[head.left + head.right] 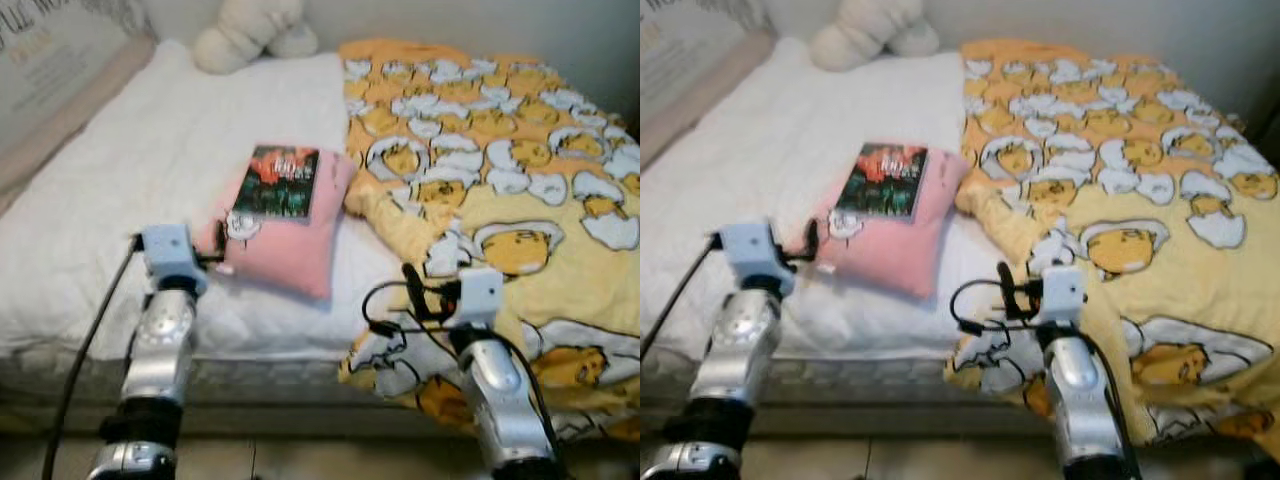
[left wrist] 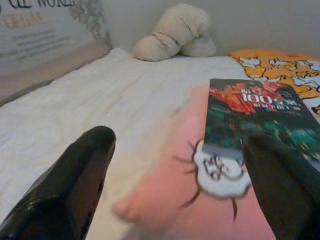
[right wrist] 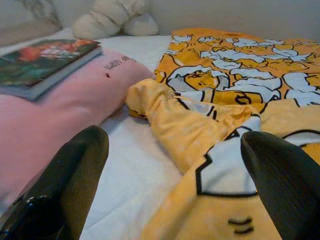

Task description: Clean up the room

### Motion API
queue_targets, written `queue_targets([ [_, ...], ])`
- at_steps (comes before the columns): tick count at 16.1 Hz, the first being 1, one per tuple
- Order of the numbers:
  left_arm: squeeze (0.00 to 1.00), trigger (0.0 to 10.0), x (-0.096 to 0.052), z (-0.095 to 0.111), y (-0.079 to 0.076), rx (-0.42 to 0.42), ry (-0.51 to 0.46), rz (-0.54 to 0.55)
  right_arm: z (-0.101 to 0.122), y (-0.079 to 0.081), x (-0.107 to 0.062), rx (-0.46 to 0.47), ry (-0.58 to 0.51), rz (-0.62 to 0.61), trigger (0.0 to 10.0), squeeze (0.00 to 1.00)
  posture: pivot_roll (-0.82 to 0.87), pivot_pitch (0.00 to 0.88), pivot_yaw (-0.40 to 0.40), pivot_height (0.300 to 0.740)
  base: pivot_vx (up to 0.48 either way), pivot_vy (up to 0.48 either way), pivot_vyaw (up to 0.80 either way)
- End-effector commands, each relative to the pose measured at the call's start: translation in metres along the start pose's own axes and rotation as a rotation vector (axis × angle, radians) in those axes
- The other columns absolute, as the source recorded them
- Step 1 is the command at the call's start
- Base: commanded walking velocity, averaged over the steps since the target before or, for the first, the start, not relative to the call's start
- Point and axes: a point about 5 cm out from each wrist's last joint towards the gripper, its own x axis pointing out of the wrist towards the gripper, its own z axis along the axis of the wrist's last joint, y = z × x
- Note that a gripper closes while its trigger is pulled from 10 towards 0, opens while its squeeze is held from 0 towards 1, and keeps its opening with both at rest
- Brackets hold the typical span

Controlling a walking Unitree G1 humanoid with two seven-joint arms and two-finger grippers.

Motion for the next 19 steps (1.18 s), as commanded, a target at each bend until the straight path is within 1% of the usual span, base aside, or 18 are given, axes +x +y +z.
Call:
queue_targets([
  [1,0.0,10.0,0.009,0.01,-0.016,-0.009,-0.03,-0.036,0.002,-0.007,0.0,-0.007,0.002,-0.013,10.0,0.0,0.03,0.0,0.005,0.74,0.458,0.0,0.73],
  [3,0.0,10.0,0.018,0.013,-0.02,0.007,-0.017,-0.068,0.004,-0.005,0.0,0.011,-0.012,-0.02,10.0,0.0,0.03,0.0,0.005,0.74,0.461,0.0,0.69],
  [4,0.0,10.0,0.022,0.013,-0.024,0.027,-0.009,-0.104,0.003,-0.006,0.0,0.017,-0.009,-0.04,10.0,0.0,0.02,0.0,0.008,0.74,0.0,0.0,0.0],
  [5,0.0,10.0,0.026,0.015,-0.028,0.076,-0.003,-0.134,0.002,-0.006,0.0,0.014,-0.001,-0.047,10.0,0.0,0.02,0.0,0.013,0.74,0.0,0.0,0.0],
  [6,0.0,10.0,0.031,0.02,-0.035,0.086,-0.013,-0.186,0.001,-0.006,-0.001,0.012,-0.001,-0.053,10.0,0.0,0.01,0.0,0.016,0.74,0.0,0.0,0.0],
  [8,0.0,10.0,0.037,0.027,-0.039,0.116,-0.032,-0.218,0.001,-0.005,-0.001,0.018,-0.004,-0.062,10.0,0.0,0.0,0.0,0.019,0.74,0.0,0.0,0.0],
  [9,0.0,10.0,0.043,0.029,-0.039,0.126,-0.025,-0.219,0.001,-0.005,-0.002,0.024,-0.002,-0.066,10.0,0.0,0.0,0.0,0.018,0.74,0.0,0.0,0.0],
  [10,0.0,10.0,0.053,0.035,-0.039,0.138,-0.011,-0.202,0.002,-0.005,-0.005,0.028,0.0,-0.064,10.0,0.0,-0.02,0.0,0.011,0.74,0.0,0.0,0.0],
  [11,0.0,10.0,0.061,0.034,-0.034,0.145,0.054,-0.148,0.002,-0.003,-0.006,0.027,0.009,-0.052,10.0,0.0,-0.03,0.0,0.007,0.74,0.0,0.0,0.0],
  [12,0.0,10.0,0.064,0.033,-0.03,0.135,0.092,-0.111,0.002,-0.003,-0.01,0.02,0.013,-0.041,10.0,0.0,-0.05,0.0,-0.008,0.74,0.0,0.0,0.0],
  [13,0.0,10.0,0.066,0.034,-0.028,0.068,0.116,-0.094,0.001,-0.002,-0.012,0.021,0.021,-0.037,10.0,0.0,-0.05,0.0,-0.008,0.74,0.0,0.0,0.0],
  [14,0.0,10.0,0.068,0.035,-0.026,0.06,0.12,-0.078,0.0,0.0,-0.015,0.017,0.029,-0.026,10.0,0.0,-0.07,0.0,-0.019,0.74,0.0,0.0,0.0],
  [15,0.0,10.0,0.07,0.037,-0.025,0.048,0.131,-0.041,0.0,0.002,-0.034,0.005,0.052,0.004,10.0,0.0,-0.11,0.0,-0.043,0.74,0.0,0.0,0.0],
  [16,0.0,10.0,0.07,0.037,-0.025,0.044,0.129,-0.038,0.001,0.002,-0.04,0.003,0.053,0.007,10.0,0.0,-0.12,0.0,-0.048,0.74,0.0,0.0,0.0],
  [18,0.0,10.0,0.07,0.034,-0.033,-0.099,0.146,-0.049,0.0,-0.002,-0.074,0.002,0.123,0.007,10.0,0.0,-0.19,0.0,-0.083,0.74,0.0,0.0,0.0],
  [19,0.0,10.0,0.07,0.036,-0.035,-0.138,0.128,-0.054,0.0,-0.003,-0.085,0.007,0.139,0.005,10.0,0.0,-0.2,0.005,-0.091,0.74,0.0,0.0,0.0],
])
